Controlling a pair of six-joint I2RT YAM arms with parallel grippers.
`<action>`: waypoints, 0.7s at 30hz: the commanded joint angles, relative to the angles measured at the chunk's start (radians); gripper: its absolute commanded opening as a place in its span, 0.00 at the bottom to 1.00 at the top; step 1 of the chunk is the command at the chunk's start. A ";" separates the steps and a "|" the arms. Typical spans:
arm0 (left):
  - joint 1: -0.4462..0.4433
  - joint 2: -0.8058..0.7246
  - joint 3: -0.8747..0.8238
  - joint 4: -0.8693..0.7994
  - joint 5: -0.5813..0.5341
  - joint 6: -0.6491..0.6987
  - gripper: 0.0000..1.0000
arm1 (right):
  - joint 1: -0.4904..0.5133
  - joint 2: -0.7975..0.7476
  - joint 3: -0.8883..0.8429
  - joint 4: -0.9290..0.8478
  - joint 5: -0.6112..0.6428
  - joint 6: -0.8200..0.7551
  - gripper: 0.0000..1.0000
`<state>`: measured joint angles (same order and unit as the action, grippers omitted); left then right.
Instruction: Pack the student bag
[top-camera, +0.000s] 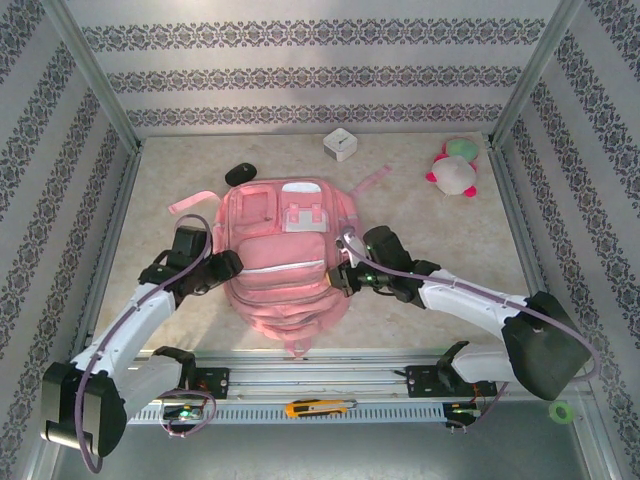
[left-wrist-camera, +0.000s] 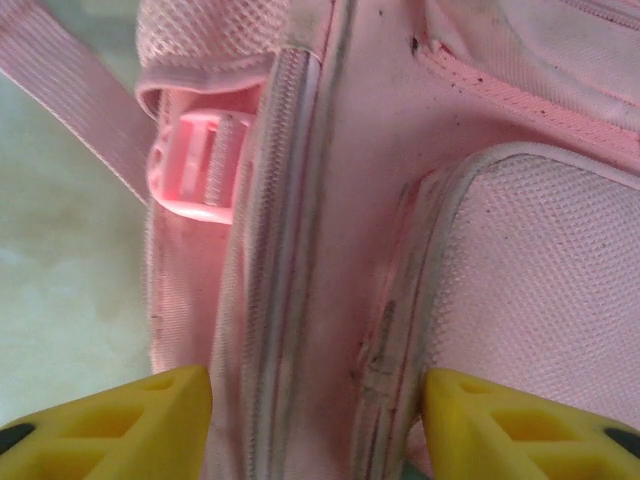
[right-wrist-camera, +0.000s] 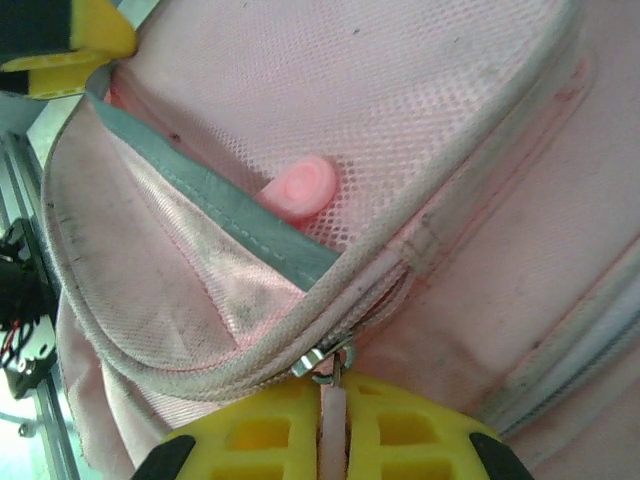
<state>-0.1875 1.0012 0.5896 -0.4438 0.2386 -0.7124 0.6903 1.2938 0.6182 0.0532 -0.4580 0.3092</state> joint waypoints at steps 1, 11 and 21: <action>0.008 0.045 -0.020 0.241 0.066 -0.067 0.55 | 0.052 0.020 0.010 0.022 0.003 -0.003 0.00; 0.007 0.408 0.159 0.397 0.160 0.032 0.52 | 0.149 0.035 -0.011 0.088 0.103 0.058 0.00; -0.010 0.135 0.251 0.189 0.072 0.557 0.63 | 0.081 0.007 -0.016 0.093 0.069 0.048 0.00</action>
<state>-0.1829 1.2499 0.8276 -0.1890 0.3069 -0.4484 0.7937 1.3212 0.6151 0.0978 -0.3672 0.3611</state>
